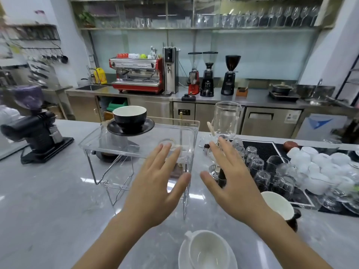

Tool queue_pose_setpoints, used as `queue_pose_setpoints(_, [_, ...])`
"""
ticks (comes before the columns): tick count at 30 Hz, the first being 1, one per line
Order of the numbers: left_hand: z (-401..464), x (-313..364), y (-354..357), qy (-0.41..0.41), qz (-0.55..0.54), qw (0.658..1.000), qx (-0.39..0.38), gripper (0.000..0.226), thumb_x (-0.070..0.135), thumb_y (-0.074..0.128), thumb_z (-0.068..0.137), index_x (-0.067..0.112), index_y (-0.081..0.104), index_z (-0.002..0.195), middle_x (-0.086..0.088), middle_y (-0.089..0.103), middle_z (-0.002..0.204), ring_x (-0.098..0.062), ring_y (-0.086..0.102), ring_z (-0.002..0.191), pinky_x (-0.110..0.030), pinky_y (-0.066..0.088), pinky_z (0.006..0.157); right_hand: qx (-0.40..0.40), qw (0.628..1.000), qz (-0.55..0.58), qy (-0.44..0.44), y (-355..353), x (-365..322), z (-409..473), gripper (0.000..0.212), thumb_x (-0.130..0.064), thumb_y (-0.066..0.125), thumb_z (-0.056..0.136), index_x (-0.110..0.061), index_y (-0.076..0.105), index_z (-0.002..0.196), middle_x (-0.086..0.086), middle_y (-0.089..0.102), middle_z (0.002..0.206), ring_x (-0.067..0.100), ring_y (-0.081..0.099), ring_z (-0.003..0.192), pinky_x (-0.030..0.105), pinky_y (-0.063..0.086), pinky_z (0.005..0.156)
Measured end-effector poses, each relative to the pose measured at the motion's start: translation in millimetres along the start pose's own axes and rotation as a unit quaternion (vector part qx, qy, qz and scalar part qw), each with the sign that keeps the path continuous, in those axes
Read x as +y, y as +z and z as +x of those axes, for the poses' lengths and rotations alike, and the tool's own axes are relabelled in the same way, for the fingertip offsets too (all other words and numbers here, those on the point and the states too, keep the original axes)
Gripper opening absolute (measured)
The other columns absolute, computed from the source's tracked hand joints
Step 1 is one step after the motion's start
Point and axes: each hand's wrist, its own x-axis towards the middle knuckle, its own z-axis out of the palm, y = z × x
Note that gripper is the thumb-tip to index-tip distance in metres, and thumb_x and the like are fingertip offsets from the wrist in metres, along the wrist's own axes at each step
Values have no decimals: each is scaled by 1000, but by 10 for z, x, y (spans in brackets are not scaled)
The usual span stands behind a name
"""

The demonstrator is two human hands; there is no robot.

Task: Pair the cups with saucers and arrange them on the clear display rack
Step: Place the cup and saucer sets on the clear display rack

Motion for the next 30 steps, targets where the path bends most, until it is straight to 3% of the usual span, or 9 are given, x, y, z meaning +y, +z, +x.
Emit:
queue_pose_setpoints(5, [-408,105,238,-5,-50,999,13,65,54,41,96,17,52,148,6,41,159,-13,29,152,-29,25,121,3,997,50,61,227,117,-515,73,-55,47,93,-32,22,157,-16,9,166,0,-1,153,35,11,127])
queue_pose_setpoints(9, [-675,91,473,-8,-69,998,11,58,46,50,95,10,60,140,-2,53,151,-22,43,145,-31,33,117,-14,991,71,110,390,266,-853,70,-53,50,91,-43,18,152,-20,10,165,-3,2,152,28,11,124])
queue_pose_setpoints(11, [-804,63,604,-22,-84,996,-8,58,47,50,94,12,59,140,1,53,150,-21,44,144,-32,34,117,-33,988,71,130,477,346,-1015,69,-54,53,92,-50,13,148,-26,6,163,-7,-1,151,25,9,122])
queue_pose_setpoints(14, [-988,-5,812,-71,-94,992,-36,62,56,46,94,20,56,144,13,45,151,-12,38,146,-32,33,115,-68,980,64,178,612,492,-1240,72,-50,56,94,-48,13,150,-34,0,157,-14,-5,147,24,7,123])
queue_pose_setpoints(17, [-1106,-80,977,-107,-103,986,-71,66,60,45,92,23,54,145,13,46,150,-6,37,142,-30,33,115,-112,965,61,231,704,601,-1406,73,-52,53,95,-40,15,156,-27,1,162,-9,-3,148,23,6,123])
queue_pose_setpoints(20, [-1214,-145,1137,-137,-109,977,-118,65,60,51,95,26,47,150,17,40,154,-1,31,144,-19,22,115,-146,949,63,272,775,689,-1546,73,-52,51,96,-36,16,158,-20,3,165,-2,1,151,22,8,121])
queue_pose_setpoints(24, [-1290,-199,1274,-153,-118,970,-146,65,56,54,95,26,44,152,11,42,156,8,26,134,-13,18,112,-154,936,74,309,829,767,-1629,73,-51,52,96,-33,18,158,-16,9,166,-6,4,147,23,11,120])
queue_pose_setpoints(30, [-1349,-261,1383,-198,-123,957,-175,68,59,56,93,25,45,151,13,43,155,-7,33,146,-19,24,113,-155,922,89,344,873,812,-1705,75,-60,50,92,-40,17,156,-20,12,165,1,11,151,25,15,118])
